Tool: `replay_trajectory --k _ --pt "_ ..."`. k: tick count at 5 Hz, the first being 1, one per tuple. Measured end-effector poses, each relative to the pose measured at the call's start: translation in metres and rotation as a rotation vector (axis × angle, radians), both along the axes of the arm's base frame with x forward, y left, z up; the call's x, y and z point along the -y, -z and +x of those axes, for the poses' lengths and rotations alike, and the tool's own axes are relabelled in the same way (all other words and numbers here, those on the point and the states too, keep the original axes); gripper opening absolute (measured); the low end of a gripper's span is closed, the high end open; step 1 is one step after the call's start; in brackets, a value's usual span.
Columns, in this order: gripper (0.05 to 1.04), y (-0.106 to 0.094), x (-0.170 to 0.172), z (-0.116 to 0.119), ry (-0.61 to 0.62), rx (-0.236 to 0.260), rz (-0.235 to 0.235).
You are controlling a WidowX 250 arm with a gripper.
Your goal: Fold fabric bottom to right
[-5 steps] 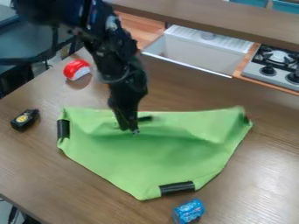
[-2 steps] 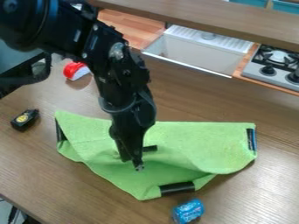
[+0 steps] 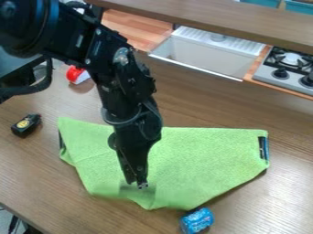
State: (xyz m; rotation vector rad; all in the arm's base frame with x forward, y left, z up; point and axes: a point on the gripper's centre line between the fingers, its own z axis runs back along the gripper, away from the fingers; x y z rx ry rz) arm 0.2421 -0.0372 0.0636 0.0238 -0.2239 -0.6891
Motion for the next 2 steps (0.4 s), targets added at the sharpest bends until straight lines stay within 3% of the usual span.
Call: replay_trajectory --k 1,2 --pt "0.769 -0.003 -0.005 -0.004 0.021 -0.046 -0.018" --pt "0.989 -0.021 -0.017 -0.006 0.038 -0.001 0.035"
